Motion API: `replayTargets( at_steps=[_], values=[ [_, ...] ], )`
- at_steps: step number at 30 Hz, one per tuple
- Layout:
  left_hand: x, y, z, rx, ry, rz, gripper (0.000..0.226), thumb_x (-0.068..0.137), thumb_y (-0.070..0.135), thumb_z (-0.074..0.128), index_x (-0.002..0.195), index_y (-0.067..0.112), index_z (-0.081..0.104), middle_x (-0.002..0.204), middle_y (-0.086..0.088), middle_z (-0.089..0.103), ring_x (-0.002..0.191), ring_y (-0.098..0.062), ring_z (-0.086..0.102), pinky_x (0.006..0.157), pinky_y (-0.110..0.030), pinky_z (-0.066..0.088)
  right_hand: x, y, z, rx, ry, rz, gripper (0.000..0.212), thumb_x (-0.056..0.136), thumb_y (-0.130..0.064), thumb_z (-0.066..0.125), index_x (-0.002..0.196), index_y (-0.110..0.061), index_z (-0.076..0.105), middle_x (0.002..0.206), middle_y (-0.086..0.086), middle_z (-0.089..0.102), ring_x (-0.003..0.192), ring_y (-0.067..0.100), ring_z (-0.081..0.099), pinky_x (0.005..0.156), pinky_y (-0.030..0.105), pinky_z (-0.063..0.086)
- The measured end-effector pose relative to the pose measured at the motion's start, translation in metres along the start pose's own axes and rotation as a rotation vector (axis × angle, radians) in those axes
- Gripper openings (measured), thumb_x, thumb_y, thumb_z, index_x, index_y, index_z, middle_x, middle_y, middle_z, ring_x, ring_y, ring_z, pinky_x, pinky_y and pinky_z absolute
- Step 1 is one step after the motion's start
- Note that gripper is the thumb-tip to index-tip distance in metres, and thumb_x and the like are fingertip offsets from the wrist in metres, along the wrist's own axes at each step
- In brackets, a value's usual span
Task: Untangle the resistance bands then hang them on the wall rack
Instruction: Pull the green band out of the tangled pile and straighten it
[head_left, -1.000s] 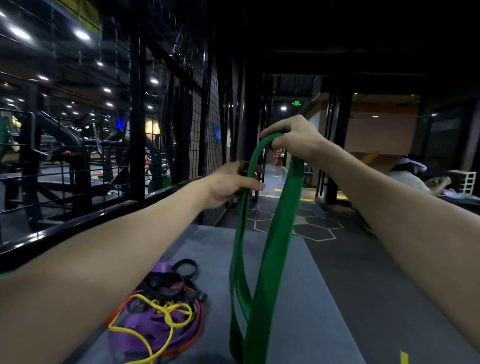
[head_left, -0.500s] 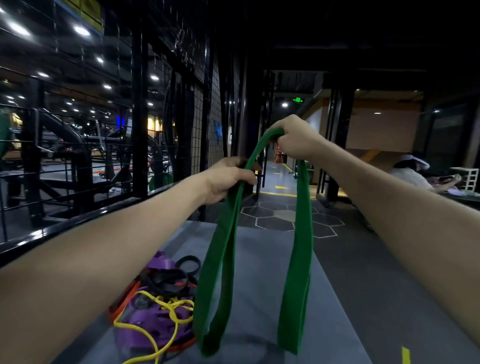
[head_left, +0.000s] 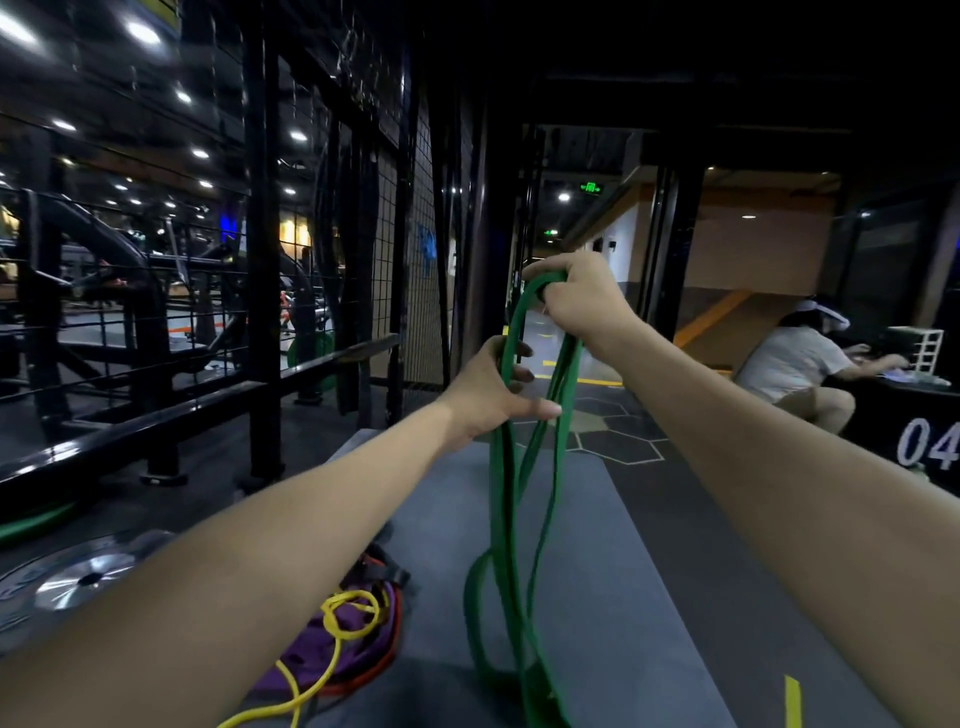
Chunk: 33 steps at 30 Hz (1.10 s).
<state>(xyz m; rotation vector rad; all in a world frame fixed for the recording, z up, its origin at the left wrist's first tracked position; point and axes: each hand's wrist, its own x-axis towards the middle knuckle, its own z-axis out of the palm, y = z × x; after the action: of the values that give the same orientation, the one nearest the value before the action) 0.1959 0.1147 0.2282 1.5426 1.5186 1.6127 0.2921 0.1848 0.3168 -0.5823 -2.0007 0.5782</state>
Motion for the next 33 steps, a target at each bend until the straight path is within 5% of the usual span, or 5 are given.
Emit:
replayTargets(
  at_steps=[6, 12, 16, 23, 33],
  values=[
    [-0.015, -0.023, -0.022, 0.180, -0.248, -0.086, 0.053, 0.073, -0.017, 0.060, 0.106, 0.021, 0.046, 0.084, 0.001, 0.052, 0.077, -0.009, 0.052, 0.065, -0.020, 0.046, -0.005, 0.009, -0.010, -0.090, -0.090, -0.032, 0.038, 0.084, 0.009, 0.044, 0.110, -0.009, 0.065, 0.103, 0.009, 0.063, 0.091, 0.022, 0.062, 0.071, 0.028, 0.054],
    [-0.013, -0.015, -0.045, 0.317, -0.100, -0.100, 0.041, 0.078, -0.017, 0.045, 0.100, 0.017, 0.052, 0.075, 0.004, 0.042, 0.066, -0.010, 0.042, 0.059, -0.018, 0.037, -0.010, 0.015, -0.017, -0.096, -0.116, -0.062, 0.036, 0.084, 0.010, 0.045, 0.100, -0.015, 0.066, 0.094, 0.012, 0.065, 0.070, 0.024, 0.060, 0.064, 0.037, 0.052],
    [-0.018, -0.018, -0.017, 0.023, -0.073, -0.063, 0.046, 0.076, -0.001, 0.070, 0.114, 0.014, 0.049, 0.090, 0.006, 0.049, 0.084, -0.009, 0.050, 0.073, -0.015, 0.043, -0.004, 0.009, -0.012, 0.055, -0.022, -0.014, 0.039, 0.081, 0.012, 0.041, 0.102, -0.010, 0.066, 0.092, 0.008, 0.065, 0.094, 0.042, 0.063, 0.082, 0.053, 0.054],
    [-0.008, -0.038, 0.046, -0.115, 0.070, 0.000, 0.075, 0.047, 0.016, 0.091, 0.107, 0.025, 0.047, 0.105, -0.001, 0.060, 0.101, -0.016, 0.057, 0.094, -0.034, 0.046, -0.012, 0.002, 0.001, 0.199, 0.019, 0.019, 0.040, 0.080, 0.013, 0.040, 0.094, -0.013, 0.067, 0.086, 0.001, 0.063, 0.085, 0.021, 0.064, 0.077, 0.032, 0.057],
    [-0.030, -0.079, 0.044, 0.142, -0.166, -0.088, 0.029, 0.073, -0.001, 0.072, 0.086, 0.016, 0.053, 0.073, 0.003, 0.051, 0.067, -0.007, 0.048, 0.056, -0.006, 0.039, -0.023, 0.029, -0.057, 0.506, 0.290, 0.189, 0.040, 0.087, 0.015, 0.038, 0.084, -0.010, 0.069, 0.085, 0.007, 0.061, 0.068, 0.014, 0.056, 0.059, 0.020, 0.052]
  ],
)
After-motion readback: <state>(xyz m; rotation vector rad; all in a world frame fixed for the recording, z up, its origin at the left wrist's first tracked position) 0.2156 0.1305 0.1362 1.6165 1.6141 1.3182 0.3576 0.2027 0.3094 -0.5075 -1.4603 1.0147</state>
